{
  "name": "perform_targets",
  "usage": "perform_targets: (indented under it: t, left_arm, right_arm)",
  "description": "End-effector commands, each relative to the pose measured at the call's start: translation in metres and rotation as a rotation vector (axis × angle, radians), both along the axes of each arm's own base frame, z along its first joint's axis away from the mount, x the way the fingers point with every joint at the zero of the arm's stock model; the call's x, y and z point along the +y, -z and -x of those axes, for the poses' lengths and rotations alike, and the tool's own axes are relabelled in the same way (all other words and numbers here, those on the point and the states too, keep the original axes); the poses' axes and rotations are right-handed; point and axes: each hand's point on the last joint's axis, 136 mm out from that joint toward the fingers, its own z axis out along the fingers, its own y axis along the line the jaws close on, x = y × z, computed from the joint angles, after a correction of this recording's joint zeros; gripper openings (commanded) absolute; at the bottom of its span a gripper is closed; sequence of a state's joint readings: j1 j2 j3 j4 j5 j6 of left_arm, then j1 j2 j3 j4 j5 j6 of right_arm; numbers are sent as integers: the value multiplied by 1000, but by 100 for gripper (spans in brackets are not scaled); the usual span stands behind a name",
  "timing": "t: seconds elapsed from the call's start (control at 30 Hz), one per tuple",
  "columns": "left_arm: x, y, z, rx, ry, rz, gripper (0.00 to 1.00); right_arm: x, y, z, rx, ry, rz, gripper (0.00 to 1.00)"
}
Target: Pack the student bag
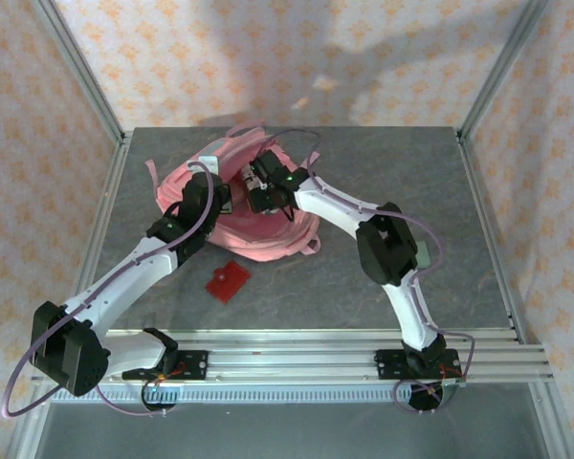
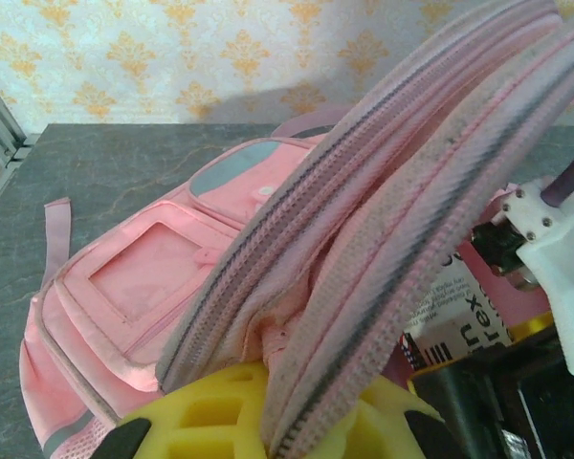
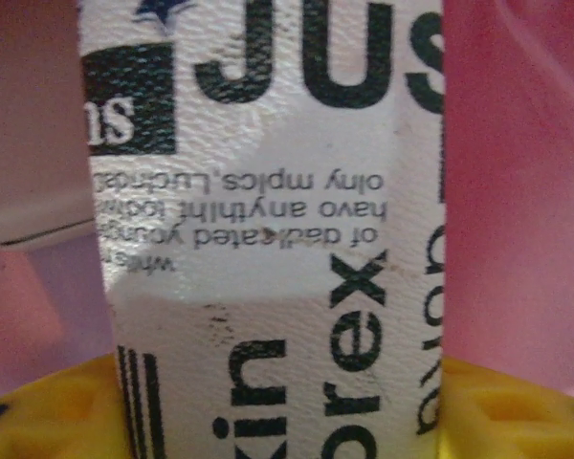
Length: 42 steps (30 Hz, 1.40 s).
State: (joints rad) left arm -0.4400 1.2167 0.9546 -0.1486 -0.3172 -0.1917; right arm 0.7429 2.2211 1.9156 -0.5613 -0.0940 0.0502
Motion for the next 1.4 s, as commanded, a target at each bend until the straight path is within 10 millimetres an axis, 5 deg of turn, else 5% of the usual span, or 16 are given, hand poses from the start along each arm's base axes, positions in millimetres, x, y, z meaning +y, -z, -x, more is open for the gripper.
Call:
perform_targets:
  t: [0.0, 0.3, 0.57, 1.0, 1.2, 1.37]
  left_arm:
    - [0, -47, -2, -162, -13, 117, 0]
    - [-7, -30, -2, -139, 9, 151, 0]
    - [-12, -23, -2, -124, 30, 170, 0]
    - [-17, -21, -1, -116, 51, 192, 0]
    - [-19, -14, 0, -102, 56, 195, 0]
    - [-21, -10, 0, -91, 60, 194, 0]
  right_arm:
    - [-12, -21, -13, -74, 59, 30, 73]
    - [-42, -41, 25, -54, 145, -89, 84]
    - [-30, -12, 62, 197, 198, -455, 73]
    - [-14, 28, 25, 345, 304, -591, 66]
    - [-18, 20, -8, 275, 357, -607, 40]
    - [-16, 10, -34, 207, 375, -600, 34]
